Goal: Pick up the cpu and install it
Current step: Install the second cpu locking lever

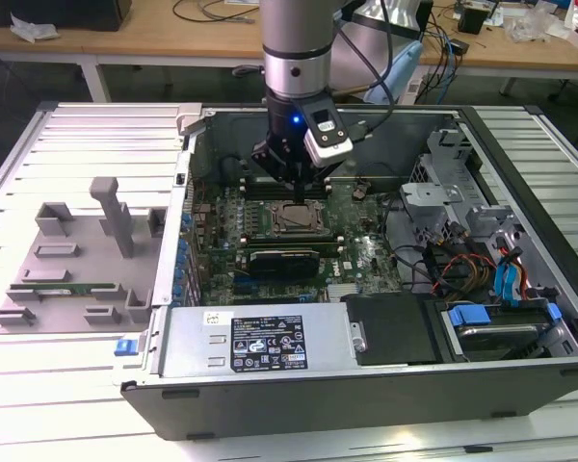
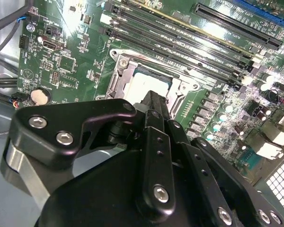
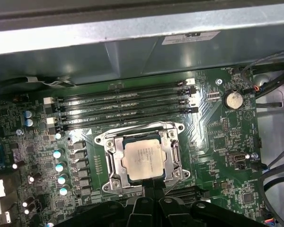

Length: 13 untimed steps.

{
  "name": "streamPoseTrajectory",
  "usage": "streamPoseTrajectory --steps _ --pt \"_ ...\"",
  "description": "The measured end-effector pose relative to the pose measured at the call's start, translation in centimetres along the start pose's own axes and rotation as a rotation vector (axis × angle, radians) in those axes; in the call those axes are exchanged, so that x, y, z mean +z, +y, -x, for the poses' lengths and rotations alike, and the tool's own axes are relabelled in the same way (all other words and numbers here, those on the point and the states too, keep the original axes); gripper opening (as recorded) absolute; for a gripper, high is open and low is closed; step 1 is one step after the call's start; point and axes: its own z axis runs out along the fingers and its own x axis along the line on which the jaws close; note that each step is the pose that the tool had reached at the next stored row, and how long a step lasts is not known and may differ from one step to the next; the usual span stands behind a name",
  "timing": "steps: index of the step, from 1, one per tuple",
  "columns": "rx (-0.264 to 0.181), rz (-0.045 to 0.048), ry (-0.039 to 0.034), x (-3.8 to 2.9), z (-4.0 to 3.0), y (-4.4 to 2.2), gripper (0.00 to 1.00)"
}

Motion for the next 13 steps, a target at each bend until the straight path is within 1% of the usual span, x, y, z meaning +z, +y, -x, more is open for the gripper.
streamPoseTrajectory --steps 4,7,9,11,13 --pt "0.0 0.0001 0.0 0.02 0.04 -0.28 0.11" --pt "0.0 0.0 0.0 0.06 0.12 -0.84 0.11" --pt "0.0 0.0 0.0 0.09 0.16 -1.1 0.11" --pt "0.0 0.0003 0.0 0.21 0.27 -1.86 0.11" --pt "-0.002 0.0013 0.0 0.36 0.34 -2.43 0.11"
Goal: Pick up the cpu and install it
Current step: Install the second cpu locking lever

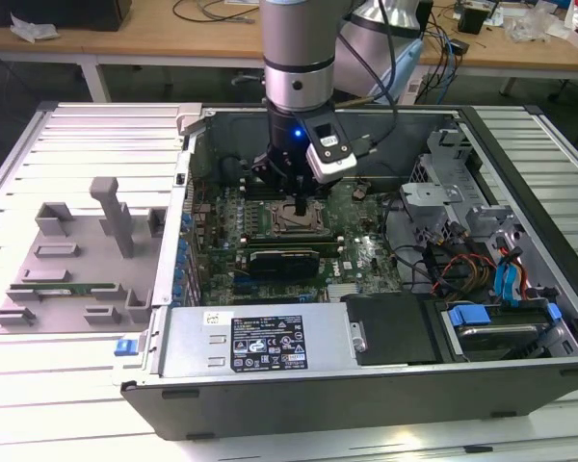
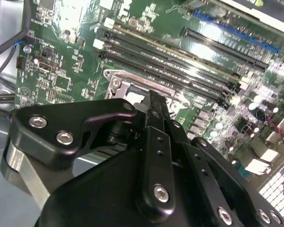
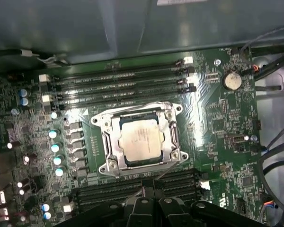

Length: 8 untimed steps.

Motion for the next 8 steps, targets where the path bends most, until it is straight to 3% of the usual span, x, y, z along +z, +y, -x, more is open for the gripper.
streamPoseTrajectory --steps 8 --pt "-0.02 0.0056 -0.0002 1.29 0.01 -0.92 0.11"
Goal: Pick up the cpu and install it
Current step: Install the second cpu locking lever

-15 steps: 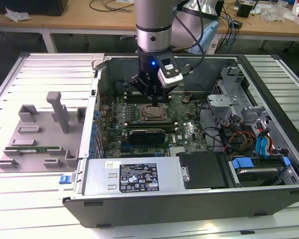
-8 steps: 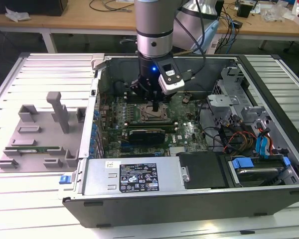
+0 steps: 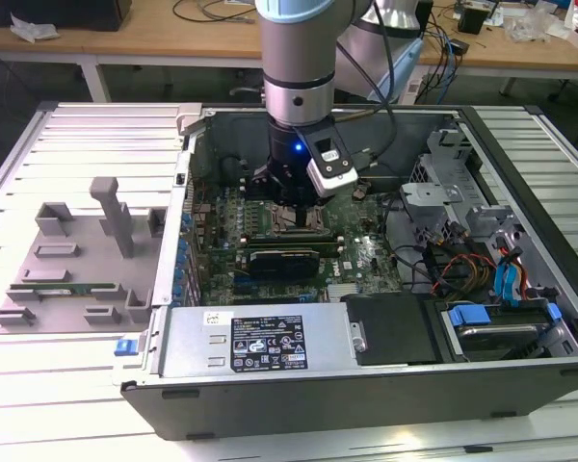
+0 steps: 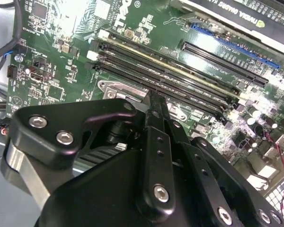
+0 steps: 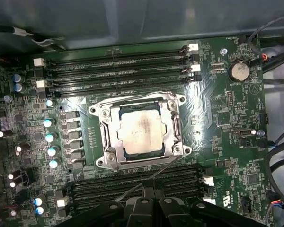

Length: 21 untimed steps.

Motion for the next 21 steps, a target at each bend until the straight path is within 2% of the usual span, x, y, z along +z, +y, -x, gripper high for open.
streamPoseTrajectory --steps 3,6,9,10,12,13,21 --pt "-0.01 0.001 -0.0004 0.22 -0.16 -0.07 0.11" --pt "-0.067 0.0063 -0.0026 0.42 -0.26 -0.07 0.11" --pt "-0.089 0.0087 -0.0037 0.49 -0.48 -0.08 0.11" --pt "-0.09 0.0085 -0.0035 0.48 -0.64 -0.11 0.11" --pt "-0.091 0.0087 -0.0036 0.54 -1.48 -0.21 0.11" --pt "-0.094 0.0087 -0.0036 0.76 -1.57 -0.21 0.11" --pt "-0.094 0.01 -0.0037 1.02 -1.69 -0.21 0.11"
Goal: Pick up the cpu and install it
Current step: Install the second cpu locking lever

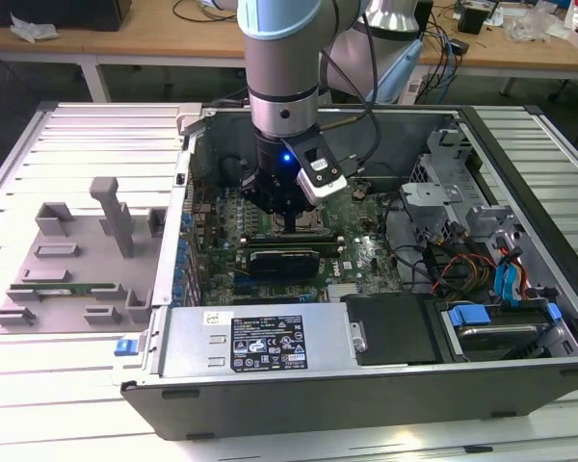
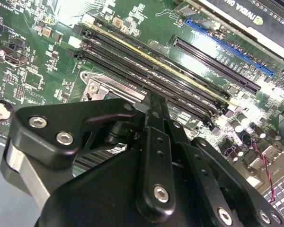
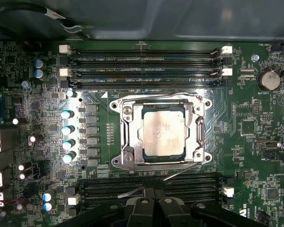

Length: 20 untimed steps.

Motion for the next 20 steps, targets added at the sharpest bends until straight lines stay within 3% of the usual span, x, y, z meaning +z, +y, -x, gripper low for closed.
streamPoseTrajectory --steps 20 --pt "0.0 0.0009 -0.0001 0.7 -0.12 0.02 0.11"
